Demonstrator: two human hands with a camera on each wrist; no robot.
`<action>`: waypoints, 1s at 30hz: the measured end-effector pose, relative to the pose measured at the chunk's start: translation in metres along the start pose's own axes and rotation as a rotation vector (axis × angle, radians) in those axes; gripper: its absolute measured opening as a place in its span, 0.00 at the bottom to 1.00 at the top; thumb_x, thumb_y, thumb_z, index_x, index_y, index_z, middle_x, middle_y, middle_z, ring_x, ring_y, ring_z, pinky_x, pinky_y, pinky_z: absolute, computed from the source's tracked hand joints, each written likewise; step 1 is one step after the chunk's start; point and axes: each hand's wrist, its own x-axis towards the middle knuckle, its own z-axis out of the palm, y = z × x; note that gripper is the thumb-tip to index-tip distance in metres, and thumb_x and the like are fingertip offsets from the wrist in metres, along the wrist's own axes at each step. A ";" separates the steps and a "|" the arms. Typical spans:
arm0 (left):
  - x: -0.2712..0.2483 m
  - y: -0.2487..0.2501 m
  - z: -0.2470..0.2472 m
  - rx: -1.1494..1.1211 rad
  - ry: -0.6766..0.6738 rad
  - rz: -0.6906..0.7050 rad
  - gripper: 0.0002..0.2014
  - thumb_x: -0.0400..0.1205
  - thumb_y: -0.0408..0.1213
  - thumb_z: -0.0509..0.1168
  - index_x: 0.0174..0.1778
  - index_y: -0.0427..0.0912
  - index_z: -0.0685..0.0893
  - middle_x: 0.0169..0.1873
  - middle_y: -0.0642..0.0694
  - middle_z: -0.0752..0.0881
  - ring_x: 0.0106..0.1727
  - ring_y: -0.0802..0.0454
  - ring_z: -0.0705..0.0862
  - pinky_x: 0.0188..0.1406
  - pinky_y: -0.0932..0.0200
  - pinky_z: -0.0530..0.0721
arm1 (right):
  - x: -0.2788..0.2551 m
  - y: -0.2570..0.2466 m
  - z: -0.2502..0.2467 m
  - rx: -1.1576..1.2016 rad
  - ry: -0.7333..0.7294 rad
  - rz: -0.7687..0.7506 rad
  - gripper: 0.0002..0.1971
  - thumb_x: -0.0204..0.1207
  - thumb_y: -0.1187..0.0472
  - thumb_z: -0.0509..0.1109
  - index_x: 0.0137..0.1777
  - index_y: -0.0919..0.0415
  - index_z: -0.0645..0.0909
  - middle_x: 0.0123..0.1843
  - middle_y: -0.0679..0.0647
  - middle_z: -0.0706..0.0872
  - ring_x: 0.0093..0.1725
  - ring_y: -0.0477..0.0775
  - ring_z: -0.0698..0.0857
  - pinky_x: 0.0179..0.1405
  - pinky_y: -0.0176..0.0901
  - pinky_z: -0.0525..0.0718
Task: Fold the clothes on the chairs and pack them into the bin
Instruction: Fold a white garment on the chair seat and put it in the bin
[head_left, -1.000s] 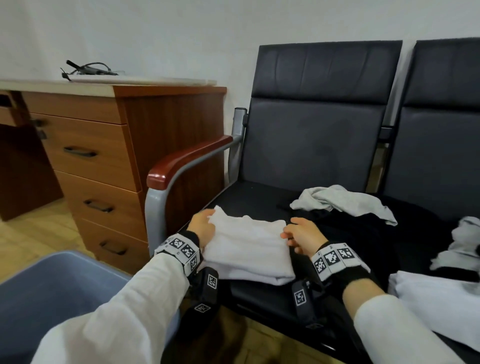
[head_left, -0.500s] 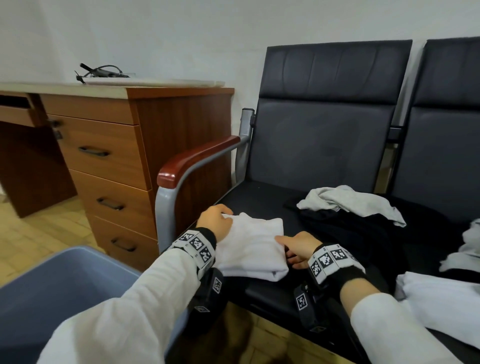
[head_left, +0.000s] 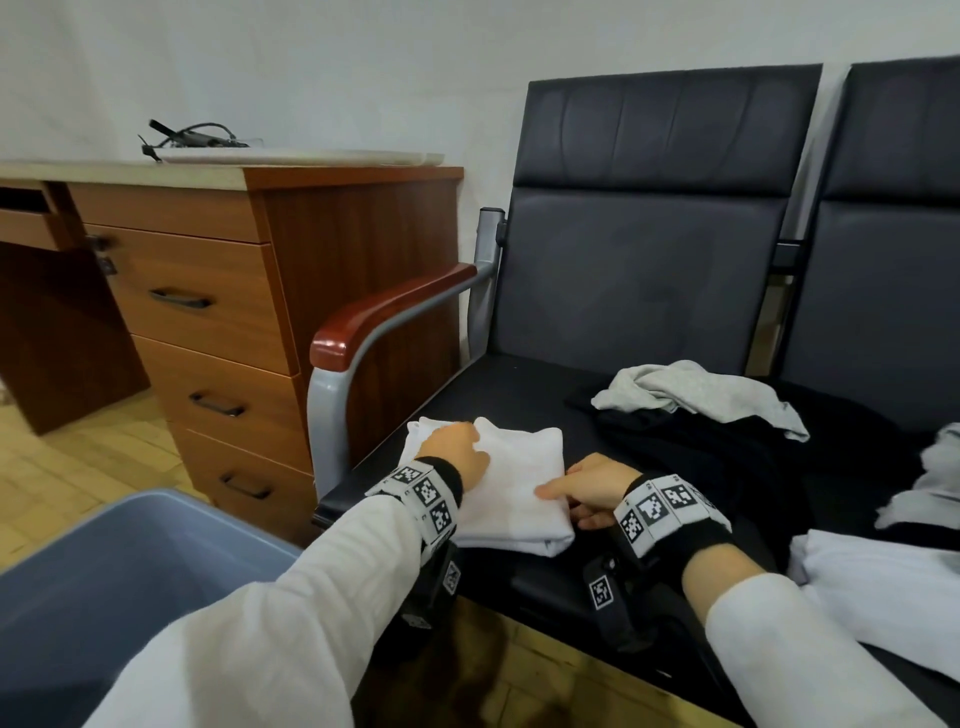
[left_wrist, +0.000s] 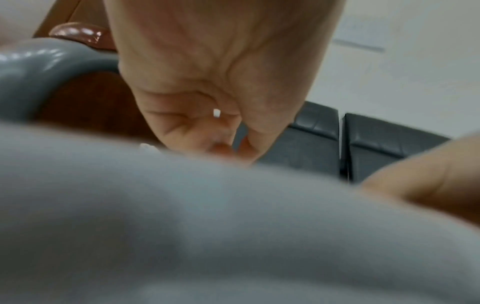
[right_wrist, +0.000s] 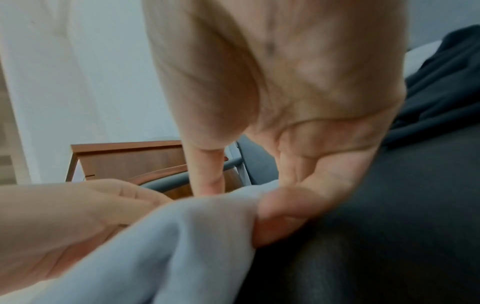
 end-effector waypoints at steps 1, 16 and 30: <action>-0.002 0.006 0.002 -0.112 -0.063 -0.002 0.18 0.84 0.39 0.58 0.69 0.37 0.77 0.60 0.39 0.82 0.61 0.41 0.80 0.65 0.50 0.79 | 0.000 0.002 0.001 0.058 0.005 0.006 0.22 0.68 0.55 0.79 0.57 0.66 0.80 0.40 0.55 0.85 0.31 0.48 0.82 0.26 0.37 0.81; 0.005 0.013 0.013 -1.258 -0.474 -0.178 0.40 0.71 0.73 0.56 0.59 0.38 0.78 0.48 0.36 0.84 0.45 0.42 0.84 0.43 0.50 0.84 | -0.020 -0.033 0.010 0.504 -0.083 -0.336 0.22 0.74 0.67 0.69 0.69 0.58 0.77 0.48 0.57 0.85 0.38 0.49 0.83 0.29 0.37 0.78; 0.022 -0.036 0.003 -0.516 -0.005 -0.082 0.19 0.81 0.31 0.60 0.70 0.38 0.75 0.66 0.39 0.79 0.66 0.39 0.78 0.67 0.50 0.77 | -0.017 -0.026 0.008 0.441 -0.008 -0.321 0.16 0.77 0.67 0.66 0.62 0.53 0.82 0.57 0.57 0.86 0.43 0.48 0.83 0.37 0.38 0.78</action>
